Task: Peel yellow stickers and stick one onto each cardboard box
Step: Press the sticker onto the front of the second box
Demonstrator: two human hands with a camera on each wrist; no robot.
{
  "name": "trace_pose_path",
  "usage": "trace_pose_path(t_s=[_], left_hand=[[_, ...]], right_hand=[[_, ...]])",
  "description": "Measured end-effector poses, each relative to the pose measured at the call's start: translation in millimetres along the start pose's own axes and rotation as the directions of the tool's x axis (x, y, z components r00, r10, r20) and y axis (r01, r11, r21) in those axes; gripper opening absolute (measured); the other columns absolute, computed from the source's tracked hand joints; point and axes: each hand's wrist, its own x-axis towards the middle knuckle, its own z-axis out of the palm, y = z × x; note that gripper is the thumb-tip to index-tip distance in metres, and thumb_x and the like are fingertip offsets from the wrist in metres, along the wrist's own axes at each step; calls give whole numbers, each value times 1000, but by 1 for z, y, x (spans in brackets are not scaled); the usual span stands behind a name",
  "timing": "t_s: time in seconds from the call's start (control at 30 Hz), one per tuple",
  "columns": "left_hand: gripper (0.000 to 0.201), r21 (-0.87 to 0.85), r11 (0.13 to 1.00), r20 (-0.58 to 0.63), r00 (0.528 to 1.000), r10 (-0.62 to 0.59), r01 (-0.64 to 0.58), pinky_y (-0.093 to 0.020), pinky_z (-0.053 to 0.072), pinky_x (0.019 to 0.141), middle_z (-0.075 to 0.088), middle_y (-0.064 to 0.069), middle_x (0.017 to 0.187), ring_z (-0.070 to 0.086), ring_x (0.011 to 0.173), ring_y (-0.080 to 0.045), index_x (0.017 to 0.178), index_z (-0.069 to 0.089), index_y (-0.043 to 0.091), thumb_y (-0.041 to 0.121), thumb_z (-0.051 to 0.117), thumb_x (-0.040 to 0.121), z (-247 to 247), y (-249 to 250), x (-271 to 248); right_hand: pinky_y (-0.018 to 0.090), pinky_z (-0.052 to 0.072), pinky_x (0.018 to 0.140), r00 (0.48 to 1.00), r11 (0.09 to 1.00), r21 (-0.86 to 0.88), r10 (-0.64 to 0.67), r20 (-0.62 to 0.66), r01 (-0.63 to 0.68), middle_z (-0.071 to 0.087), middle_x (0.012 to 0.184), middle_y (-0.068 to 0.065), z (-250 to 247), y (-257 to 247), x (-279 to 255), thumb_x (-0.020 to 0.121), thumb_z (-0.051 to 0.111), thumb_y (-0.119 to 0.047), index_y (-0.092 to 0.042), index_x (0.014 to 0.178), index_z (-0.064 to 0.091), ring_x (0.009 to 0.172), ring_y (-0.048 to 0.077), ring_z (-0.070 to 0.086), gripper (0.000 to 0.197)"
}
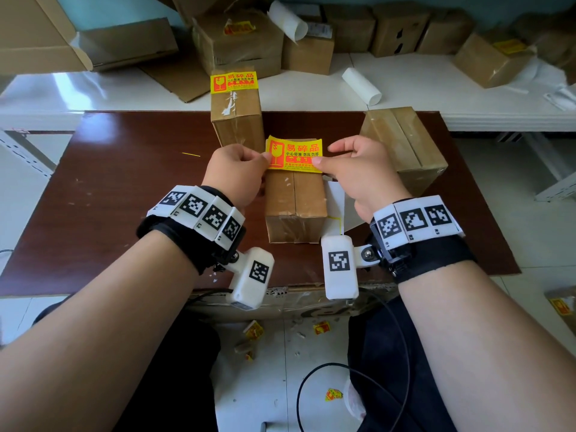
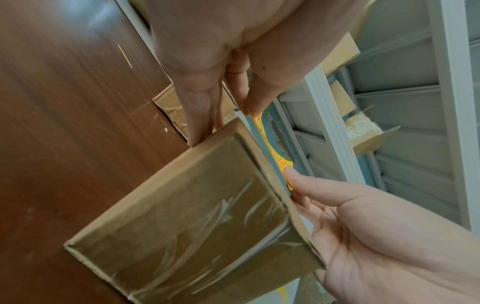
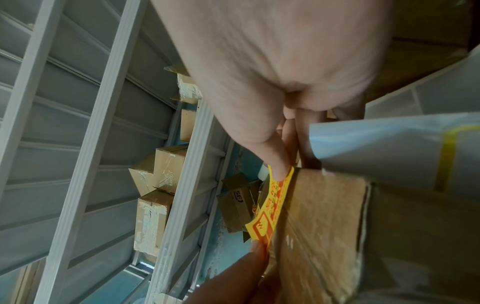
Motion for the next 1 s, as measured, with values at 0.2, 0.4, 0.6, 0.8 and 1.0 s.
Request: trace_pose_path(t_s=[0.2, 0.4, 0.6, 0.8, 1.0], left_hand=[[24, -4, 1000, -3, 1000, -8, 8, -59, 65, 84, 78, -19, 96, 77, 96, -41, 77, 66, 21, 42, 75, 81, 1, 0, -1], [23, 5, 1000, -3, 1000, -8, 8, -57, 65, 84, 79, -16, 95, 78, 93, -38, 80, 67, 19, 38, 77, 89, 1, -1, -2], [24, -12, 1000, -5, 1000, -2, 2, -58, 65, 83, 78, -18, 96, 77, 94, -40, 77, 66, 21, 40, 77, 85, 1, 1, -6], [25, -76, 996, 12, 999, -38, 38, -59, 65, 83, 77, -23, 101, 76, 99, -42, 68, 66, 24, 34, 81, 85, -1, 1, -8], [25, -155, 984, 45, 996, -83, 89, -55, 66, 82, 77, -24, 105, 77, 101, -40, 73, 65, 17, 22, 82, 91, -1, 5, -12]], right_hand=[[38, 63, 89, 1000, 1000, -25, 6, -10, -6, 77, 104, 8, -2, 3, 1, 81, 96, -22, -25, 95, 66, 103, 24, 77, 33], [44, 63, 94, 1000, 998, -56, 13, -17, -14, 77, 100, 6, -4, 3, 1, 79, 97, -26, -26, 94, 66, 101, 23, 77, 35], [50, 63, 97, 1000, 997, -70, 25, -19, -26, 77, 100, 6, -4, 2, 2, 76, 98, -28, -25, 96, 68, 100, 24, 77, 36], [52, 64, 96, 999, 997, -75, 32, -13, -33, 78, 99, 8, -4, 4, 3, 71, 98, -29, -24, 95, 68, 99, 25, 78, 39], [50, 63, 98, 999, 996, -81, 34, -10, -35, 78, 102, 8, -5, 5, 4, 76, 98, -26, -24, 95, 67, 101, 25, 78, 37]])
